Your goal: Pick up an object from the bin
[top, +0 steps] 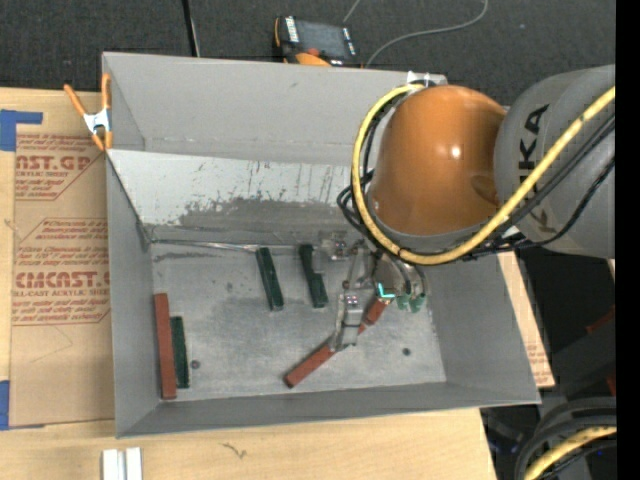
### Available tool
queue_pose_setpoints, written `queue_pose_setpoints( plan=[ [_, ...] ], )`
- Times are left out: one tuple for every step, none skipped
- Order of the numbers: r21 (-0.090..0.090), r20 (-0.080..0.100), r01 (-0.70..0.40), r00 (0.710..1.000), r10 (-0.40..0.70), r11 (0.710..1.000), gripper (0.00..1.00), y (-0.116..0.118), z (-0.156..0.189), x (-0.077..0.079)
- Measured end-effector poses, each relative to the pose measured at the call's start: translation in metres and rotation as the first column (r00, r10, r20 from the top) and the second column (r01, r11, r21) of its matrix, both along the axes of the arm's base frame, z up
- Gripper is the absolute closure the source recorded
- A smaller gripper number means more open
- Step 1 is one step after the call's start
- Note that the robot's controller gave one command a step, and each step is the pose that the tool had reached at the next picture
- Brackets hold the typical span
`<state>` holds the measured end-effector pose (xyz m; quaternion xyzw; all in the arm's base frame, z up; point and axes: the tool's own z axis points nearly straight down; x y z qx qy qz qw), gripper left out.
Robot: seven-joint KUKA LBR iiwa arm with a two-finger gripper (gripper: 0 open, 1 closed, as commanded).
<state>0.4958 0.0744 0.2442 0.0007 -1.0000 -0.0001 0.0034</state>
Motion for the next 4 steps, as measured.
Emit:
queue_pose_setpoints(
  plan=[
    [0.0,0.009,-0.264,0.964,0.264,0.965,0.0,-0.071,-0.177,-0.005],
    [0.0,0.011,-0.275,0.961,0.275,0.961,0.0,-0.048,-0.143,0.011],
    [0.001,0.006,-0.211,0.977,0.211,0.977,0.0,-0.061,-0.135,0.001],
    [0.001,0.006,-0.157,0.988,0.157,0.988,0.0,-0.072,-0.176,0.0]
  ],
)
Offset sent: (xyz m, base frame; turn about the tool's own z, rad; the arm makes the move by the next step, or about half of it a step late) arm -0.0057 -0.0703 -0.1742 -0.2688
